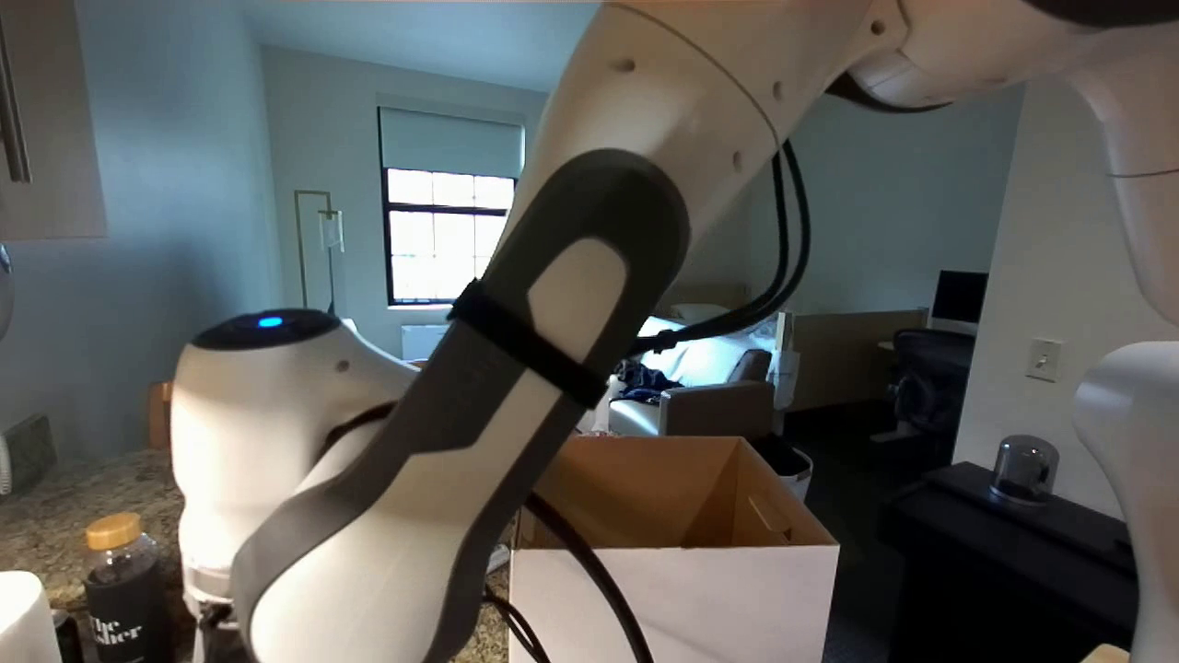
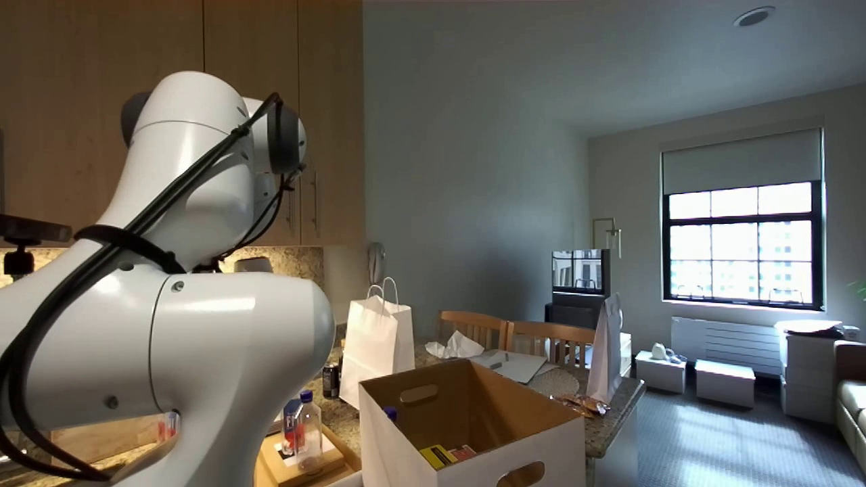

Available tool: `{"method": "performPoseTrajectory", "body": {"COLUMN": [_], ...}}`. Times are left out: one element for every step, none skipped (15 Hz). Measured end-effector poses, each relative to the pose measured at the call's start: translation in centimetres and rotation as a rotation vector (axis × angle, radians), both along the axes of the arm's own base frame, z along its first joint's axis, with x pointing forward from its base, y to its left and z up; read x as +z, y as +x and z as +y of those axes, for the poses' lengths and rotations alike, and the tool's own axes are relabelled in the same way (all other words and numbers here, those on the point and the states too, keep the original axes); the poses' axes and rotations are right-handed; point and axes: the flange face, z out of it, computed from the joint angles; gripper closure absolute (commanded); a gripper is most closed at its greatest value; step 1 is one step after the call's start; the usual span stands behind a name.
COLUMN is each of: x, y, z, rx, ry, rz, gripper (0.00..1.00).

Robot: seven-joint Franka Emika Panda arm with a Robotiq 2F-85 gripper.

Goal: Remove two bottles from the box

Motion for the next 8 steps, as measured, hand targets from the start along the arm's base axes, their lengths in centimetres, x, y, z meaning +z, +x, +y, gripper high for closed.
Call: {"method": "performPoseTrajectory", "body": {"x": [1.8, 3.6, 5.4, 7.1, 8.9, 10.5, 12.1, 13.8], "y": [0.5, 0.8, 1.0, 1.1, 1.2, 1.4, 1.6, 1.9], "z": [-0.4, -1.0, -1.9, -3.0, -4.4, -6.1, -7.8, -9.6], "rx": [-0.02, -0.039, -0.058, -0.078, -0.108, -0.148, -0.19, -0.236], "ry": [0.006, 0.004, -0.014, -0.041, -0.077, -0.122, -0.168, -0.207], "rz": [-0.047, -0.09, -0.115, -0.122, -0.113, -0.094, -0.071, -0.041], "gripper": [0.0, 0.0, 0.0, 0.0, 0.0, 0.0, 0.0, 0.0]}}
